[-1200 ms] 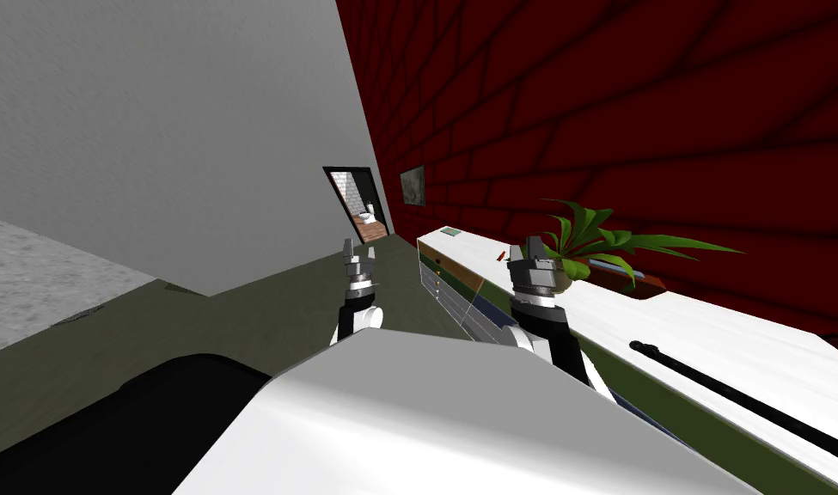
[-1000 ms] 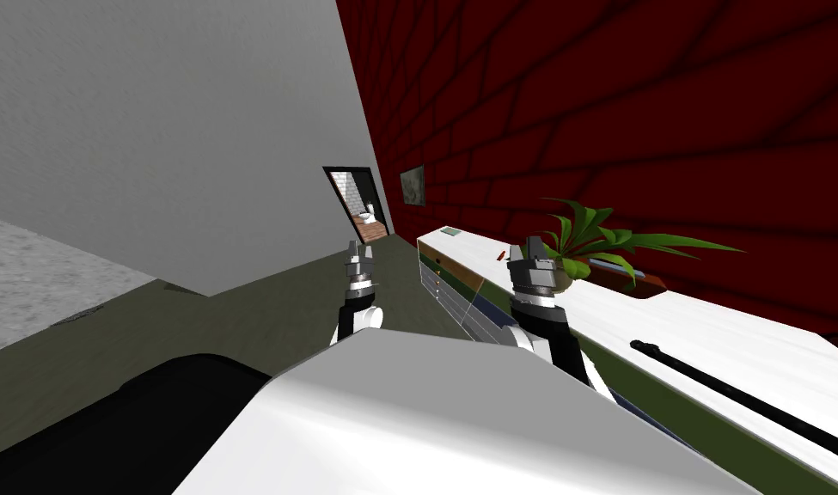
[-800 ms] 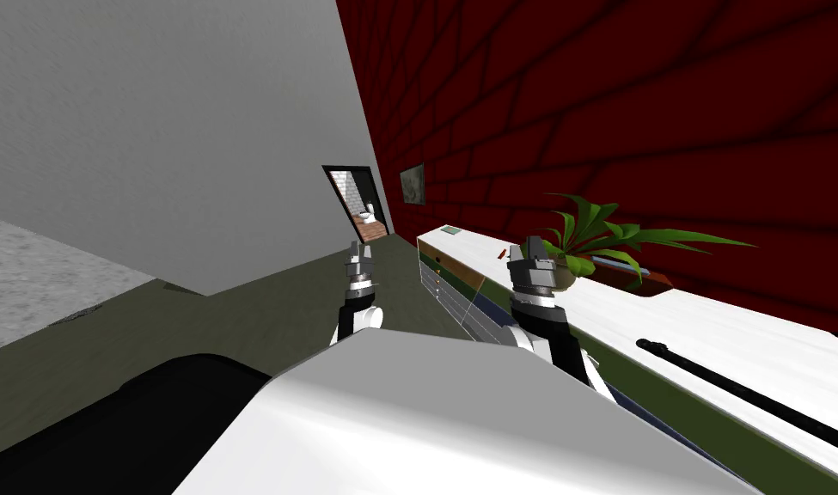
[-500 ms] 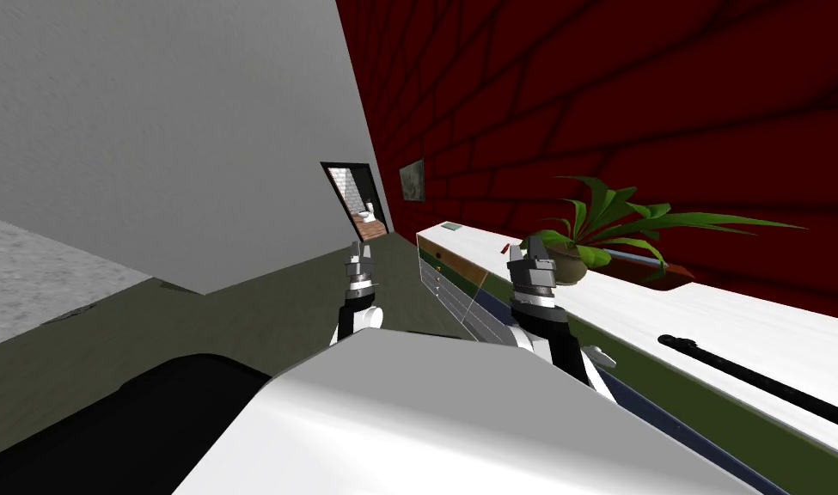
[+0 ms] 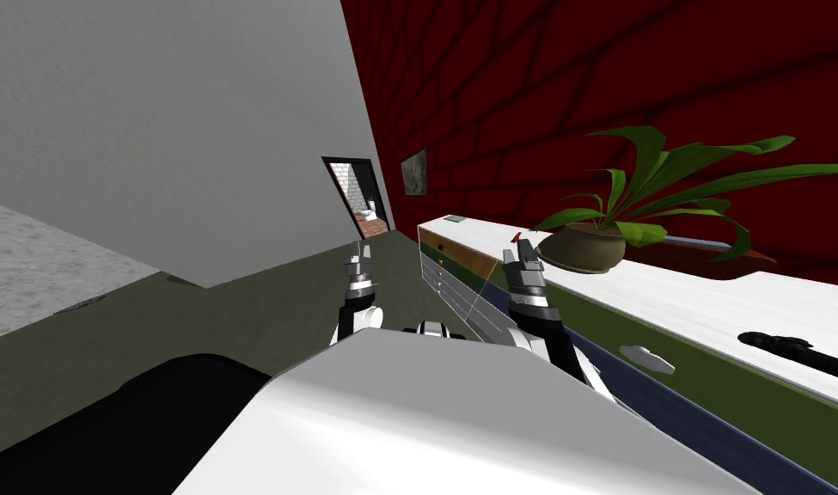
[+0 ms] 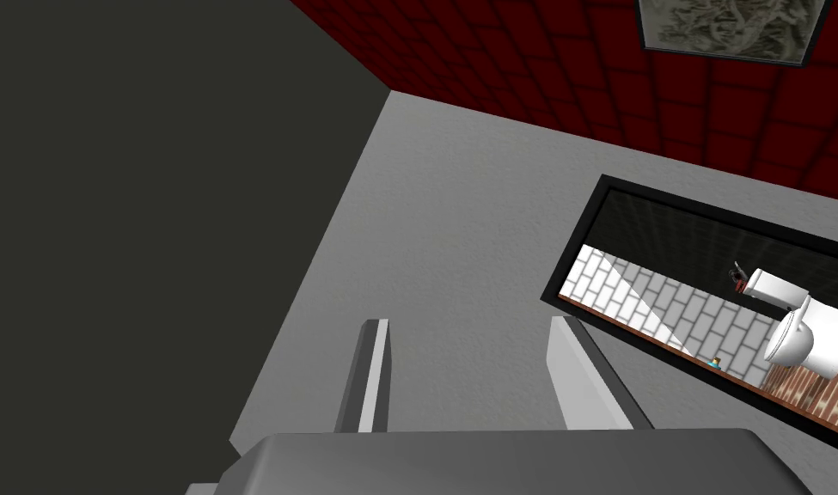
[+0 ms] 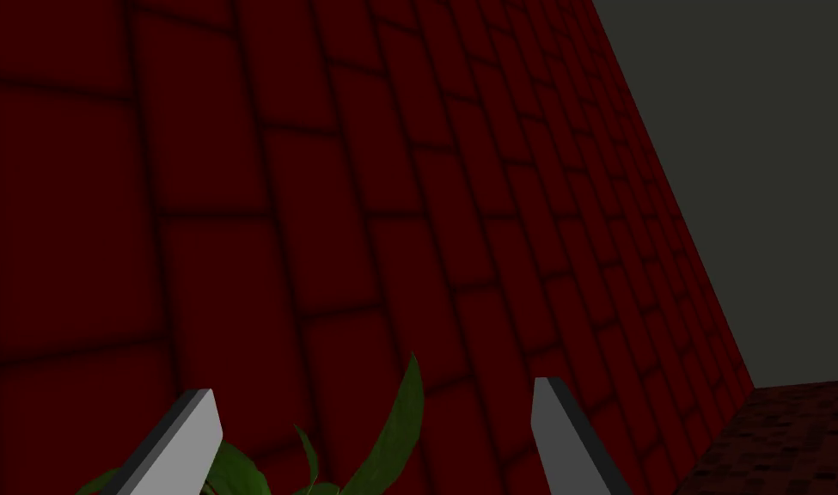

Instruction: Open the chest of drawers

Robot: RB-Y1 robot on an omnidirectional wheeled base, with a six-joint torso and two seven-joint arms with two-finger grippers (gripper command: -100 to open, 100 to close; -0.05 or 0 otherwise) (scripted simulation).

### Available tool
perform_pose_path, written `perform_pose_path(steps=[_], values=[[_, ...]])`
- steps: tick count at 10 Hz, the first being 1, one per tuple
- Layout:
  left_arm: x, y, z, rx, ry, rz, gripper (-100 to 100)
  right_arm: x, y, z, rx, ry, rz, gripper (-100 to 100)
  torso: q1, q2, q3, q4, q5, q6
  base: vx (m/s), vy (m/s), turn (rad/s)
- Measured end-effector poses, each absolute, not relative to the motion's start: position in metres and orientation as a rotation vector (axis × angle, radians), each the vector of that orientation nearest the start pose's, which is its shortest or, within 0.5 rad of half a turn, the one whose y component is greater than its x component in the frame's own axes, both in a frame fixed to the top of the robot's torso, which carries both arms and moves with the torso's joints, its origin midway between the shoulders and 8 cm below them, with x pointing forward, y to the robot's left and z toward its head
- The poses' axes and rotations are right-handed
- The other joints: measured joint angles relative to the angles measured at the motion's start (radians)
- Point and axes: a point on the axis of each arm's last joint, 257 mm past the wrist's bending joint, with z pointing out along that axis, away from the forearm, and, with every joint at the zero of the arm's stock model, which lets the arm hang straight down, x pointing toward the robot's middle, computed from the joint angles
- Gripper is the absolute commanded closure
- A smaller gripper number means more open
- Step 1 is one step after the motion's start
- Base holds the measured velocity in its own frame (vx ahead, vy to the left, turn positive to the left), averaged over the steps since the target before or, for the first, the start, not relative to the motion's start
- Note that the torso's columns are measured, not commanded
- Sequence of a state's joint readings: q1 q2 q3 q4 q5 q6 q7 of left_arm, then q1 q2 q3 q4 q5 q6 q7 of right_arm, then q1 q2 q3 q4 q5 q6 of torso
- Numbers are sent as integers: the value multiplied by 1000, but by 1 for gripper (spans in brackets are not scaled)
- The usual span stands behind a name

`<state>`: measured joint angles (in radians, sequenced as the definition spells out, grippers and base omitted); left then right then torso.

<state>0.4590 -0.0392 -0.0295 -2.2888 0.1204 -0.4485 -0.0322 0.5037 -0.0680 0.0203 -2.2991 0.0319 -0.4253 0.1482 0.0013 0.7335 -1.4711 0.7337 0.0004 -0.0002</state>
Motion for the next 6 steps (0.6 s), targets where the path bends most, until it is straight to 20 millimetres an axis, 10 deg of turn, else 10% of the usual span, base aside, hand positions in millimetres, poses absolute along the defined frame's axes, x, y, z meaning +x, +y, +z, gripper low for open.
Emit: perform_pose_path(steps=[6], values=[[353,283,31,-756,519,-1394,0,403,-244,-78,638,1059,1026,-100,-1,5,-5,4,0,0,26,34,108]])
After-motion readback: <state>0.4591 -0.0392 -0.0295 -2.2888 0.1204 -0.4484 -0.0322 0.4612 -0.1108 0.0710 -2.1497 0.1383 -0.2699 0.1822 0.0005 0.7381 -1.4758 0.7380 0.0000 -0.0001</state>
